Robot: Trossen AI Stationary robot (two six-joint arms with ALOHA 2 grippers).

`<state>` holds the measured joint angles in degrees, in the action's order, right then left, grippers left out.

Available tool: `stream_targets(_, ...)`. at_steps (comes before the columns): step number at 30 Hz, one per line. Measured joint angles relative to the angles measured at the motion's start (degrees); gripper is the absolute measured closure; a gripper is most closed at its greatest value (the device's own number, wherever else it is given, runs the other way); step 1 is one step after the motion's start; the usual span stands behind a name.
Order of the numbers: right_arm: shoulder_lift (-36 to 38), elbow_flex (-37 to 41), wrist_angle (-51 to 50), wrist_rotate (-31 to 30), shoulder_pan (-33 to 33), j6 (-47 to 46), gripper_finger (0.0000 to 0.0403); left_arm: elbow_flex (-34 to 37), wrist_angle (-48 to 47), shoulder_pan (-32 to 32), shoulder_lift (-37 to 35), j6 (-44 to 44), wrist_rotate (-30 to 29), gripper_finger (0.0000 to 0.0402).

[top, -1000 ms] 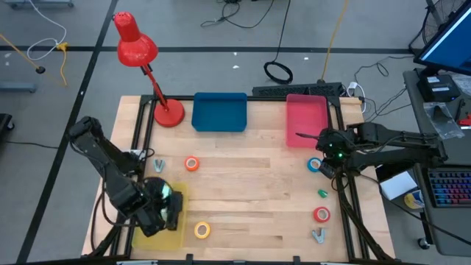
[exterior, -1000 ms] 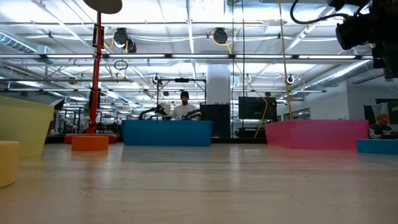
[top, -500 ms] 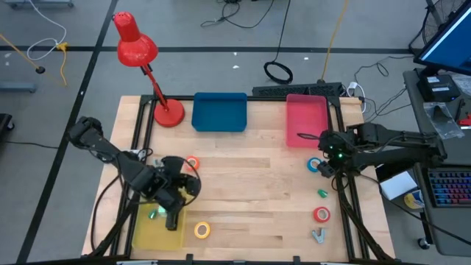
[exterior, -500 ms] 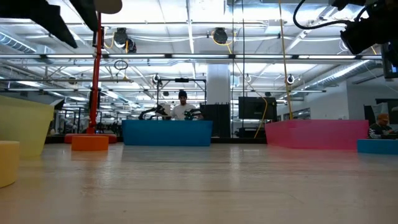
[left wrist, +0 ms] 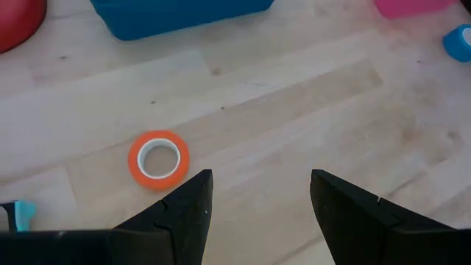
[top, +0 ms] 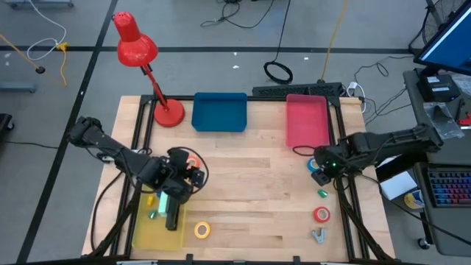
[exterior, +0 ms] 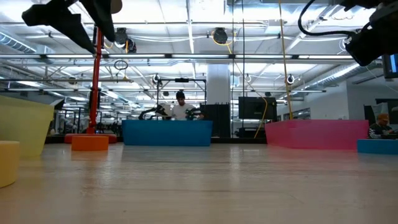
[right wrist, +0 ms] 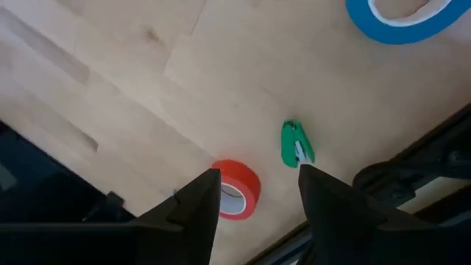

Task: Pick and place Stapler, Stapler remover, tape
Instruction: Put the green stapler into the yellow bin

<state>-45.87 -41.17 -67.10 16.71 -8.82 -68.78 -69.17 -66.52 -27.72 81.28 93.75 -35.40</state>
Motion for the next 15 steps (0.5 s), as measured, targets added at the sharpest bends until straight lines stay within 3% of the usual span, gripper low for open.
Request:
stream_targets(6,-1.38,0.93,4.74,-0.55,-3.1,-5.62,0.0227,0.0,0.86,0.82,0.0,-2.0,-0.06,0.0174)
stream_targets(10,-1.44,1.63,15.3,-2.21,-3.66,-5.73,0.0225,0.0,0.82,0.8,0.0,-3.07,-0.24,0.0174)
stream_targets(15,-1.48,5.29,23.67,0.94,-3.7,-6.77,0.023,0.0,0.81,0.8,0.0,-3.65,-0.48,0.0174)
